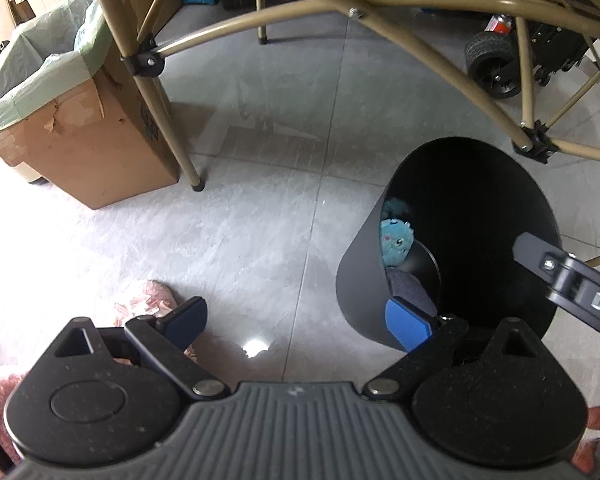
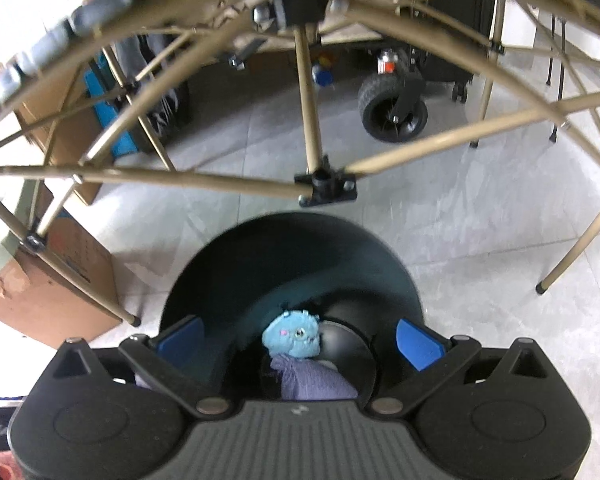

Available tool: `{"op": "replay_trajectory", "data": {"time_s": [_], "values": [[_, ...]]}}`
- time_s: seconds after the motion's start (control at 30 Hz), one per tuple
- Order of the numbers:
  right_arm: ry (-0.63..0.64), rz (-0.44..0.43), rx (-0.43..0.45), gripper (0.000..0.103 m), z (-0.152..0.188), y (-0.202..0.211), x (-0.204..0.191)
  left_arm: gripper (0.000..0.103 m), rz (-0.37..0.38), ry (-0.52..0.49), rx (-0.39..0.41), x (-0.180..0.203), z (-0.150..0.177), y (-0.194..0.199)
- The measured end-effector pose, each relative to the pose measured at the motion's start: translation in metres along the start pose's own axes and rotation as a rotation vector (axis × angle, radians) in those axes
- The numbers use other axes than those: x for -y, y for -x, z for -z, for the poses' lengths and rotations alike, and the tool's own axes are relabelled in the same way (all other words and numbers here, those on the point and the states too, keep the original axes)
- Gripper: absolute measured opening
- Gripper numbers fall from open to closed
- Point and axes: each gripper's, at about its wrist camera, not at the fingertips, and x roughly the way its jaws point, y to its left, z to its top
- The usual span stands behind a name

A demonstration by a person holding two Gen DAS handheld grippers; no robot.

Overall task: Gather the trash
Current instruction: 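Raise both open tools from the bin back toward the table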

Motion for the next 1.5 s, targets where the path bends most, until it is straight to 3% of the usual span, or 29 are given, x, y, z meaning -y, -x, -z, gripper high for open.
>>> {"op": "replay_trajectory", "data": {"time_s": [0.27,0.43,0.73,1.17,1.5], "values": [[-0.018,-0.018,0.078,0.103,-0.002,0.037,0.019,0.098,0.025,-0.026,0.076,0.012,0.001,0.019],[-0.024,-0.043,0.145,0.103,-0.004,0.066,0.028,0.098,0.014,-0.069,0.178,0.022,0.005,0.04],[-0.016,-0.106,0.306,0.103,-0.002,0.123,0.039,0.098,0.044,-0.096,0.303,0.03,0.011,0.073],[0.0,-0.157,0.559,0.103,-0.01,0.18,0.043,0.101,0.127,-0.12,0.584,0.04,0.021,0.144],[0.065,-0.167,0.731,0.103,-0.033,0.205,0.035,0.103,0.183,-0.124,0.738,0.046,-0.001,0.181]]}}
